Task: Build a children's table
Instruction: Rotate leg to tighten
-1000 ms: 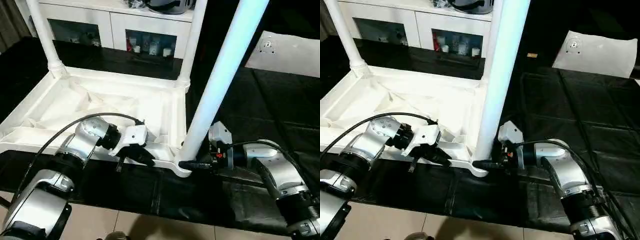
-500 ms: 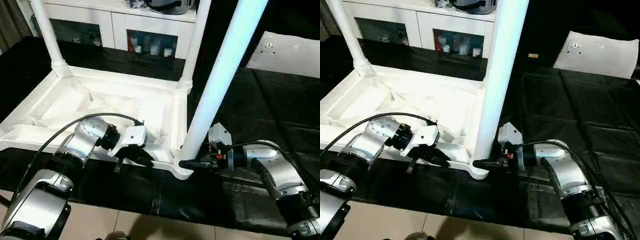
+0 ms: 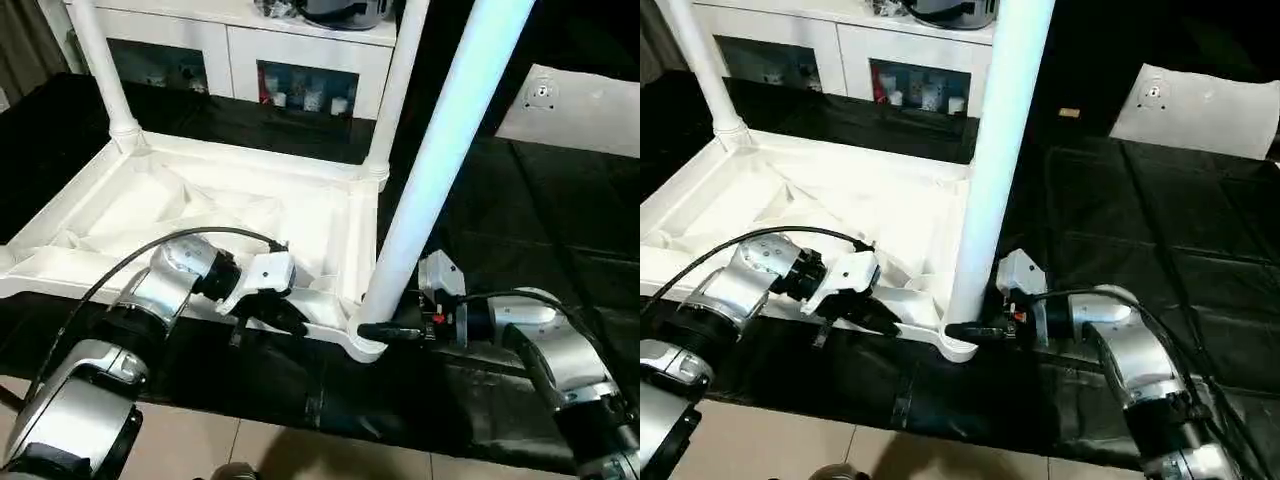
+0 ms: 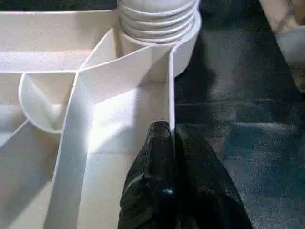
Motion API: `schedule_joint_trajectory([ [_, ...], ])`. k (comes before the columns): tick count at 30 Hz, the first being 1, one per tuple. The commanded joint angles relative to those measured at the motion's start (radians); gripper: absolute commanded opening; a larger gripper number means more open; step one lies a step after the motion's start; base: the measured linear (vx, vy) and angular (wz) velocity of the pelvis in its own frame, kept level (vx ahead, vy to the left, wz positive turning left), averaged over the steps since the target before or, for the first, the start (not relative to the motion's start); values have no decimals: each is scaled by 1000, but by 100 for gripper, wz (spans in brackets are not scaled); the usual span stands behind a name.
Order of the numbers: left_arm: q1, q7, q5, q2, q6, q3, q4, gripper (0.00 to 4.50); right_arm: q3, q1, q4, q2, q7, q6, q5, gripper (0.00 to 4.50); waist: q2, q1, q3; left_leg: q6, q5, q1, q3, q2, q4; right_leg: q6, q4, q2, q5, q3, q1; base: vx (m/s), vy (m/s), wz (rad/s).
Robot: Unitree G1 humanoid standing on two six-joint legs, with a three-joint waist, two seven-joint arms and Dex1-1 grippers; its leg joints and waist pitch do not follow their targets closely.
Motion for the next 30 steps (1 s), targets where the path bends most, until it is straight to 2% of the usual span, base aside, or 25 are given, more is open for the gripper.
schedule_joint_trajectory([
  [1,-4,177,16,-56,61,24,7,0,60,29,-22,51,-37,42,2,199,5,-11,-31,13,-244,15,-24,75,-84,-208,-105,-105,-296,74,26,0,0,0],
  [2,-4,198,6,-71,81,35,1,0,58,33,-20,67,-62,40,-3,199,4,-11,-30,-1,-270,18,-27,73,-84,-174,-117,-109,-390,76,24,0,0,0],
  [3,-6,262,-13,-120,138,58,-19,0,47,36,-3,124,-156,65,-16,198,5,-15,-29,-11,-281,14,-30,74,-89,-154,-120,-108,-432,76,23,-52,9,-2],
  [4,-8,303,-14,-150,164,64,-28,0,37,32,13,164,-215,82,-20,198,1,-20,-28,-20,-299,14,-35,74,-92,-136,-124,-108,-467,72,21,0,0,0],
  [5,-10,328,-14,-167,179,67,-34,0,31,29,23,188,-252,94,-23,198,3,-28,-26,-24,-317,13,-39,72,-94,-123,-128,-110,-495,70,20,0,0,0],
  [7,-18,396,-11,-213,218,76,-39,0,-2,9,53,259,-361,130,-18,198,4,-36,-28,-26,-325,12,-41,73,-96,-117,-129,-109,-496,70,20,0,0,0],
  [8,-22,421,-9,-228,231,79,-39,0,-14,1,64,283,-398,141,-17,198,6,-41,-29,-31,-331,14,-42,74,-97,-124,-129,-110,-482,70,17,0,0,0],
  [9,-38,520,-3,-278,281,97,-39,0,-45,-30,100,356,-521,160,-26,198,8,-50,-30,-40,-321,8,-44,74,-100,-131,-123,-107,-444,69,21,0,0,0],
  [11,-45,566,3,-299,301,104,-40,0,-57,-48,120,386,-576,165,-34,198,9,-60,-34,-42,-310,9,-43,72,-99,-142,-122,-105,-385,69,18,0,0,0],
  [12,-55,634,17,-332,326,112,-44,0,-81,-82,156,434,-668,171,-46,198,8,-64,-34,-31,-293,9,-38,71,-97,-157,-121,-104,-335,75,16,0,0,0],
  [13,-56,639,18,-334,328,112,-44,0,-82,-85,159,438,-675,171,-47,198,11,-65,-33,-29,-288,8,-38,71,-97,-163,-119,-103,-321,75,16,0,0,0],
  [14,-63,699,29,-364,360,125,-61,0,-101,-117,188,486,-746,172,-54,198,8,-67,-32,-19,-285,6,-35,66,-96,-162,-122,-102,-325,74,18,0,0,0],
  [15,-66,720,35,-372,368,129,-70,0,-105,-128,194,505,-773,169,-62,198,10,-70,-34,-15,-273,7,-35,68,-95,-166,-121,-104,-322,76,15,0,0,0],
  [19,-64,734,58,-377,379,120,-91,0,-141,-137,181,566,-805,167,-38,198,8,-69,-37,15,-212,1,-30,66,-92,-169,-116,-99,-238,79,20,13,-5,0],
  [20,-59,723,61,-372,380,114,-94,0,-140,-135,176,566,-807,158,-49,233,7,-69,-41,24,-185,-1,-28,66,-91,-175,-111,-99,-194,78,24,51,-21,1],
  [21,-49,705,63,-362,381,104,-103,0,-137,-131,170,563,-814,147,-62,233,8,-68,-43,33,-149,-2,-27,65,-89,-185,-105,-98,-141,78,26,53,-23,1],
  [22,-43,688,60,-352,376,101,-106,0,-141,-126,165,557,-817,138,-61,268,9,-67,-46,43,-113,-3,-26,65,-86,-198,-98,-98,-82,78,30,0,0,0],
  [24,-33,654,57,-329,364,93,-110,0,-153,-116,149,546,-803,129,-45,271,11,-66,-49,66,-66,-5,-24,65,-83,-215,-88,-97,8,77,33,0,0,0],
  [25,-25,630,57,-310,354,88,-115,0,-157,-108,134,530,-792,115,-45,281,10,-67,-49,73,-56,-6,-24,63,-83,-219,-87,-96,27,76,34,0,0,0],
  [26,-19,616,59,-298,348,84,-120,0,-159,-104,125,520,-785,107,-49,281,8,-70,-50,85,-39,-12,-27,64,-84,-223,-82,-96,52,74,41,0,0,0],
  [27,-10,590,62,-279,329,77,-126,0,-160,-95,109,503,-772,100,-50,298,11,-72,-51,91,-44,-6,-24,63,-81,-232,-84,-95,61,75,37,0,0,0],
  [30,5,533,61,-242,298,74,-133,0,-170,-73,65,463,-715,97,-44,322,12,-75,-51,105,-41,-7,-22,64,-80,-250,-80,-94,88,75,37,0,0,0],
])
